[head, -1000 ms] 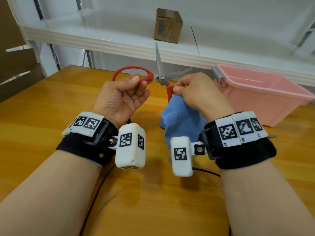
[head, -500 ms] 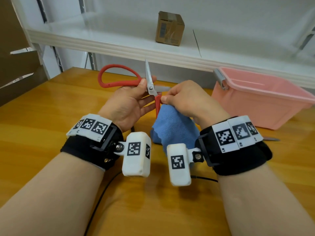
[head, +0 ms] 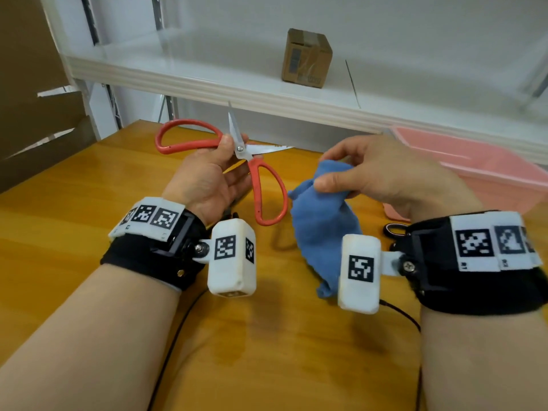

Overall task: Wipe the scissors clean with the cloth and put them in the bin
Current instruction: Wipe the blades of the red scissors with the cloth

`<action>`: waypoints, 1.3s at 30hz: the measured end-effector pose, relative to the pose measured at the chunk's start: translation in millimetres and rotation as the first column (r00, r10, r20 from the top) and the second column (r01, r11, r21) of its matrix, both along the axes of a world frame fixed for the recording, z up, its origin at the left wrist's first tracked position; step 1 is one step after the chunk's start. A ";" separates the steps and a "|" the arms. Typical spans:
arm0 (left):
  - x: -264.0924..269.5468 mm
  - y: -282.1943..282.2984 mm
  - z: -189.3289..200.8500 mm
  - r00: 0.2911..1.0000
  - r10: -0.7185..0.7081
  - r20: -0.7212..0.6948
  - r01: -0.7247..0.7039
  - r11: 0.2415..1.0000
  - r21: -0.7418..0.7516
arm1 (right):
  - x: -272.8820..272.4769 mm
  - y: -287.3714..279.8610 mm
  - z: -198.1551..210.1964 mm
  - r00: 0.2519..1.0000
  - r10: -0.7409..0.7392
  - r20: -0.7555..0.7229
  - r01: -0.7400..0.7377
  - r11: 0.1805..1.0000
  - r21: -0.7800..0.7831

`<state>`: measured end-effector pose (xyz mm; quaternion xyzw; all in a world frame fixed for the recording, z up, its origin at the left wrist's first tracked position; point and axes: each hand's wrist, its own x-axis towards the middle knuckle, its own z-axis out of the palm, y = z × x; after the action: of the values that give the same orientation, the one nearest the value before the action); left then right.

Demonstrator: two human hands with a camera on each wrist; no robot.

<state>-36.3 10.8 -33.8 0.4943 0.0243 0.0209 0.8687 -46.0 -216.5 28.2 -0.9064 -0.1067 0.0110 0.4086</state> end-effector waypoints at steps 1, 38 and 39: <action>-0.3 -0.8 0.8 1.000 0.008 -0.006 -0.008 1.000 0.006 | 1.6 -1.0 -1.9 1.000 -0.012 0.018 0.013 0.998 -0.055; -16.8 -16.5 9.1 0.960 -0.238 -0.144 0.264 0.943 0.204 | 18.3 4.5 -13.6 0.866 -0.119 0.485 0.271 0.928 -0.257; -17.4 -16.2 9.9 0.959 -0.238 -0.151 0.266 0.943 0.200 | 18.5 5.6 -13.4 0.843 -0.123 0.523 0.300 0.915 -0.268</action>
<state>-53.7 -5.3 -23.8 0.5861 0.0124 -0.1188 0.8014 -27.6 -211.0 14.9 -0.9412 -0.1024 -0.2496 0.2033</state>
